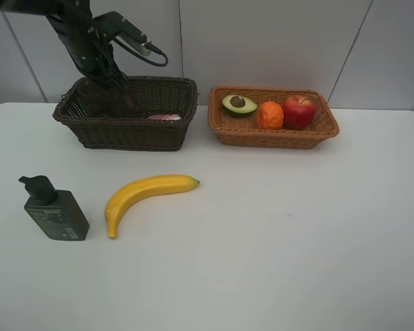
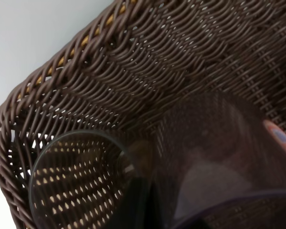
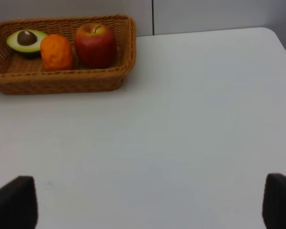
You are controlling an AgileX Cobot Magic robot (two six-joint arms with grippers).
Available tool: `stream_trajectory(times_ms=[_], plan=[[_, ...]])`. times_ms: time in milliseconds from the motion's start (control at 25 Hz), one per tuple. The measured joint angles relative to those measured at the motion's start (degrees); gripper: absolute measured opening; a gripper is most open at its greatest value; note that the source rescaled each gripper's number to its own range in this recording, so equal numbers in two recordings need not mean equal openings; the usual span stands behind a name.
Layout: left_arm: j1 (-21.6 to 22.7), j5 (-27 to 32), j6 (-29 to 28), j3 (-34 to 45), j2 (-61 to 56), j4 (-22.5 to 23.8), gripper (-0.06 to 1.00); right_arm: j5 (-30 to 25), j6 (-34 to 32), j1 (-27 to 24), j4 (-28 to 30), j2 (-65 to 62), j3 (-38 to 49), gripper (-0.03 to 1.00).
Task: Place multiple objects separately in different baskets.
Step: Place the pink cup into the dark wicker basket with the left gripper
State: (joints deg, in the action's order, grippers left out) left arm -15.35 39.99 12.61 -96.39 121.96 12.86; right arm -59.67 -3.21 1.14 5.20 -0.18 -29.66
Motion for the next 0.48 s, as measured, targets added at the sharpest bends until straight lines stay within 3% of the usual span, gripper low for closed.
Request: stream_trajectory(times_ms=[480], plan=[[0.0,-0.2,0.0,0.0,0.0,0.0,0.0,0.0,0.0,0.0,0.0,0.0,0.0,1.0]])
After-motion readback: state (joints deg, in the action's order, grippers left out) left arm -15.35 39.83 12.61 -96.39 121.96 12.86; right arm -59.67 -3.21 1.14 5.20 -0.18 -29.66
